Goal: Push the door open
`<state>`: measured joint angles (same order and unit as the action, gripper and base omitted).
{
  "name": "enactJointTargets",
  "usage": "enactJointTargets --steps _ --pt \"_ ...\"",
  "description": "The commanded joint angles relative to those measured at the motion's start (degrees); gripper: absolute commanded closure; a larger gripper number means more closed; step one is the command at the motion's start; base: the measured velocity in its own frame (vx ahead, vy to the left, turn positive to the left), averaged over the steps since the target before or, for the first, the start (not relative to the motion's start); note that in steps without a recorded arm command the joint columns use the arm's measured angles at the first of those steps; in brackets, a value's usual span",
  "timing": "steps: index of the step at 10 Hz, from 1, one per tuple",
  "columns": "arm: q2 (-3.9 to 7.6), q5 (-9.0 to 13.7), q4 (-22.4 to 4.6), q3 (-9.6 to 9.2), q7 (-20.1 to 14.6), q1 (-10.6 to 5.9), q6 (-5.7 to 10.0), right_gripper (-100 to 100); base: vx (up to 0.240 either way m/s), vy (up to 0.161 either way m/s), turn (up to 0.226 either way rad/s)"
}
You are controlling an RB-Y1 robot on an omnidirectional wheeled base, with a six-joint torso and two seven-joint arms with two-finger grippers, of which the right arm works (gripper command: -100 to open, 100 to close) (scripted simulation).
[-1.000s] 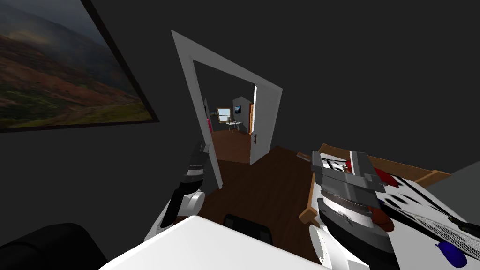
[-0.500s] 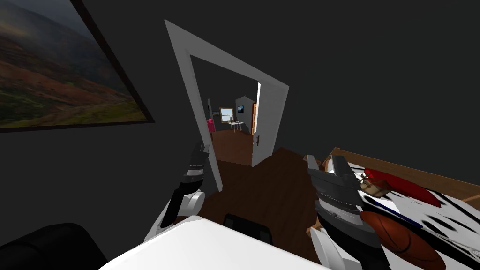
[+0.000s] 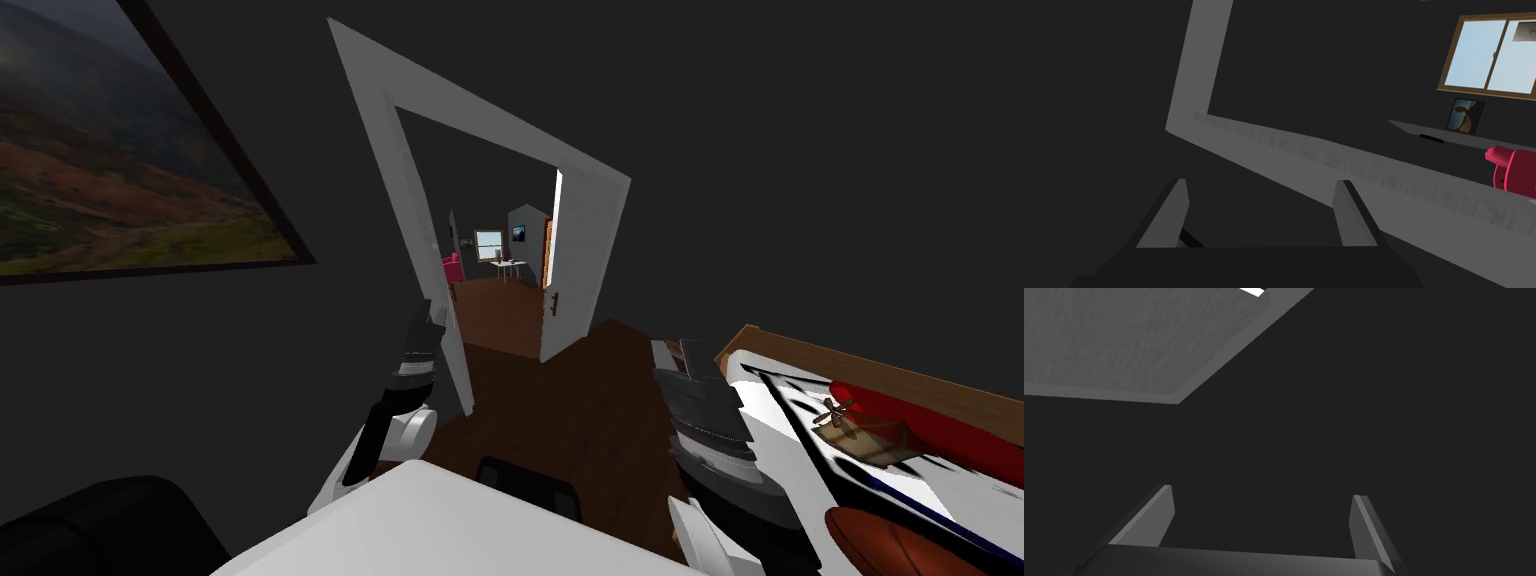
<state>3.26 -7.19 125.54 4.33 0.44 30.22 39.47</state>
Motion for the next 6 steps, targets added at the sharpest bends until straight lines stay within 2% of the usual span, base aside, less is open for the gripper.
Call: enactJointTargets --steps 1,3,6 --pt "0.39 -0.8 -1.8 0.42 1.4 -0.26 0.82 -100 0.118 -0.023 0.073" --pt "0.99 -2.5 -4.7 1.17 4.2 -0.19 2.11 -100 0.139 -0.055 0.121" --pt "1.57 -4.2 -7.6 1.96 7.1 -0.13 3.43 -100 0.141 -0.05 0.102"
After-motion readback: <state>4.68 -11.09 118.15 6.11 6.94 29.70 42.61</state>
